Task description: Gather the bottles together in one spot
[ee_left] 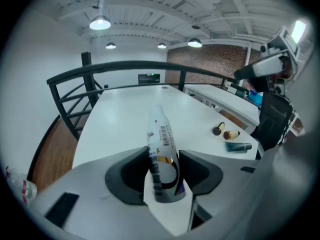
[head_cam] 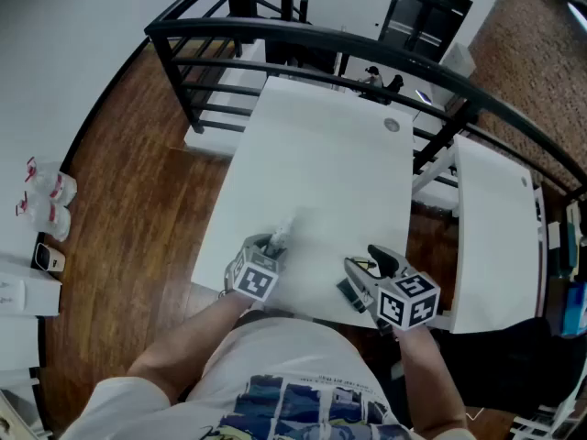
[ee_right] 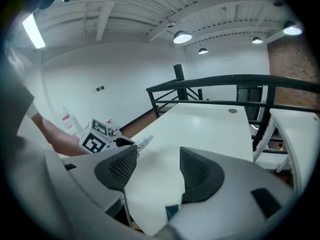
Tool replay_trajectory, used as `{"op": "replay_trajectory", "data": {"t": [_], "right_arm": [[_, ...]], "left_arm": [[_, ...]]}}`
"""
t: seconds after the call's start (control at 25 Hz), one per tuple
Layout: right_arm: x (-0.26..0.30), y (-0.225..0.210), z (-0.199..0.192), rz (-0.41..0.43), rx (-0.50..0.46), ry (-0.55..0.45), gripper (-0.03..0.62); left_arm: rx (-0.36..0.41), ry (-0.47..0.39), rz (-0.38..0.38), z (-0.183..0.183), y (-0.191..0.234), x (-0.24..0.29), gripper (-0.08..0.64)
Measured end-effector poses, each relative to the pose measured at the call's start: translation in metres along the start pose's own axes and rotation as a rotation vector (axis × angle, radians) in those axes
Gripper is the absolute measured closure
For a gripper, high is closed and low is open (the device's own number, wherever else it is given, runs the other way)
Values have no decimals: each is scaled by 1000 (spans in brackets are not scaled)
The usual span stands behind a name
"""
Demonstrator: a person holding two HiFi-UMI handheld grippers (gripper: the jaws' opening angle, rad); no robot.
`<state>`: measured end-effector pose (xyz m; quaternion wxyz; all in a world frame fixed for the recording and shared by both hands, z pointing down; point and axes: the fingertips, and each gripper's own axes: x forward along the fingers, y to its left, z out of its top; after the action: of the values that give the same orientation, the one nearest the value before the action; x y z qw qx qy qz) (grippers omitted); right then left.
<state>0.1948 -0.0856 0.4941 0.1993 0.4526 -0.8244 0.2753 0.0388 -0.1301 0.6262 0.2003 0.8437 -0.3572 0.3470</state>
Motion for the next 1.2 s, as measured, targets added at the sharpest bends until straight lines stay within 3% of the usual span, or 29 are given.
{"op": "replay_trajectory", "data": {"t": [0.12,0.28,0.52,0.56,0.72,1.0,1.2], "right_arm": [[19,24,31,58,116,-81,356],[42,56,72,138,246,-189,360],[74,87,98,199,355,-238,360],[79,91,100,202,369,-241,360],[91,108,103,226,400,-245,468],[109,126,101,194,388,-229,477],[122,121,116,113,242,-235,471]], "left_arm": [[60,-129,-34,34,-7,-31,362],[140,-270,-61,65,-13,-68,362],[282,-405,-80,83,-18,-102,362],[312,-416,-81,83,-17,-105,362],[379,-438,-92,73,-11,-112,362],[412,-426,-152,56,4,-110,345],[350,-381,-195,47,31,-108,341]]}}
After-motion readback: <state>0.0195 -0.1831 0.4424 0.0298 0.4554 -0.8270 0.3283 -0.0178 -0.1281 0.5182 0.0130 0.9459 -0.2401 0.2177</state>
